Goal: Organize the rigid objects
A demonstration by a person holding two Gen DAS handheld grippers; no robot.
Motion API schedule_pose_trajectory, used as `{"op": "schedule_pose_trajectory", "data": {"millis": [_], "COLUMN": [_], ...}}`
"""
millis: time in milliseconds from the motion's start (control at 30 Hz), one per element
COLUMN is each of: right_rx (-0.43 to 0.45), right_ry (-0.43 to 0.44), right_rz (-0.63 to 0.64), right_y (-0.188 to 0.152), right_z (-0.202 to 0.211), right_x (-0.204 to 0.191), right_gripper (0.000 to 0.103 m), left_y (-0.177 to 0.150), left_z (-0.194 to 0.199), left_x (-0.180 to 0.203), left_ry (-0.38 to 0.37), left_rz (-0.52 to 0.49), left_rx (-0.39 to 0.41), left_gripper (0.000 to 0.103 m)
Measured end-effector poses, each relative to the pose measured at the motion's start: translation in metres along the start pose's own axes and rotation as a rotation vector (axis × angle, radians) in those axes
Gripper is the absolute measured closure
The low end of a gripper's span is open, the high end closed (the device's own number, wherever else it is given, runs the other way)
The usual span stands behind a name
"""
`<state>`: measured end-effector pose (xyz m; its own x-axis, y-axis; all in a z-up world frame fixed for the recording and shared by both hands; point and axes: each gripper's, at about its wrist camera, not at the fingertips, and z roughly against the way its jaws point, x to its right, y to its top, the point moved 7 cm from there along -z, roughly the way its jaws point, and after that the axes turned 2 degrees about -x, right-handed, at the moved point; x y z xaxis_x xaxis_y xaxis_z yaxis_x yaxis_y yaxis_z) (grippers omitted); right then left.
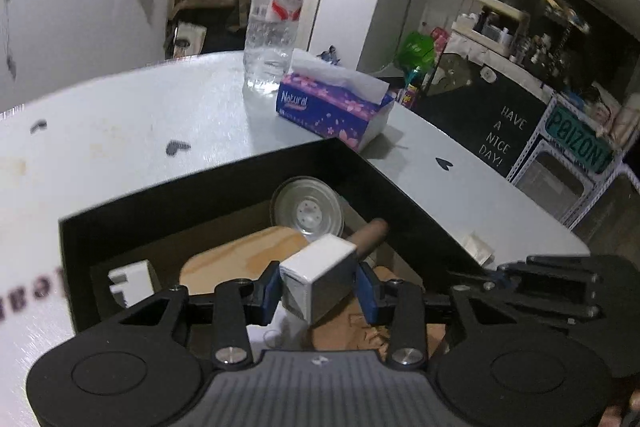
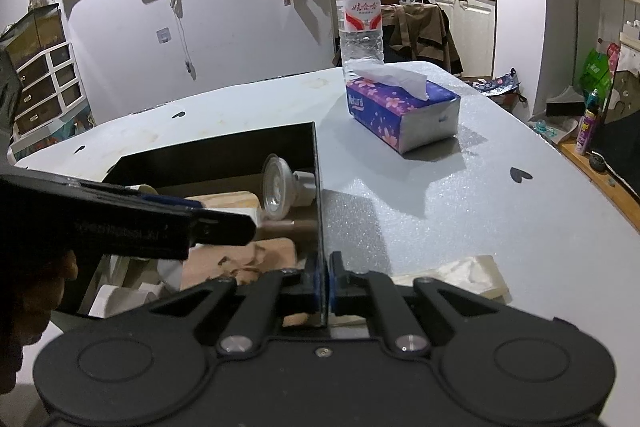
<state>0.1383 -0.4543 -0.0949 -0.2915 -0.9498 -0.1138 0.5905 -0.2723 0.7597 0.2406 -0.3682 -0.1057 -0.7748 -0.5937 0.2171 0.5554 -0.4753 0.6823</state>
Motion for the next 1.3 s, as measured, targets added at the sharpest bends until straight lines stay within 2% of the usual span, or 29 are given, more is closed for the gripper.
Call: {"op": "schedule_pose_trajectory", "data": {"millis": [33,100,333,567,833,1000,1300], "right_rx": [-0.001,-0.001,0.002,0.002,0.004,0.004,0.004], "right_ry": [0.001,0.003,-0.003,-0.005,-0.008,-0.009,-0.013], "right_rz": [0.000,0.001,0.001,0.002,0.001,0.004,0.009], "right_y": [0.000,0.000,0.000,0.000,0.000,0.000,0.000], "right_z": [0.000,0.000,0.000,0.000,0.000,0.000,0.000], "right_x": [0.000,0.000,0.000,0.000,0.001,0.001,0.001], "right_gripper": [0.098,0.098,0.098,0.098,0.098,0.098,0.098], "left_y": [0.000,0.001,-0.011,-0.012,-0.011,-0.009,-0.015], "left_z": [0.001,0.007,0.015,0.029,0.050,0.075,0.124], "left_x": [0.000,0.001,0.002,0.004,0.008,0.010,0.012], "left_ry": [0.002,0.011,0.029,0.038,0.063,0.088,0.142], "left_rz": [0.005,-0.005,-0.016,-0.015,-0.018,-0.005,0.029], "left_rx": [0.005,0.019,0.008,0.034,0.065,0.114,0.189], "left_gripper": [0.035,0.025,0.025,0.023,0.008,0.000,0.000]}}
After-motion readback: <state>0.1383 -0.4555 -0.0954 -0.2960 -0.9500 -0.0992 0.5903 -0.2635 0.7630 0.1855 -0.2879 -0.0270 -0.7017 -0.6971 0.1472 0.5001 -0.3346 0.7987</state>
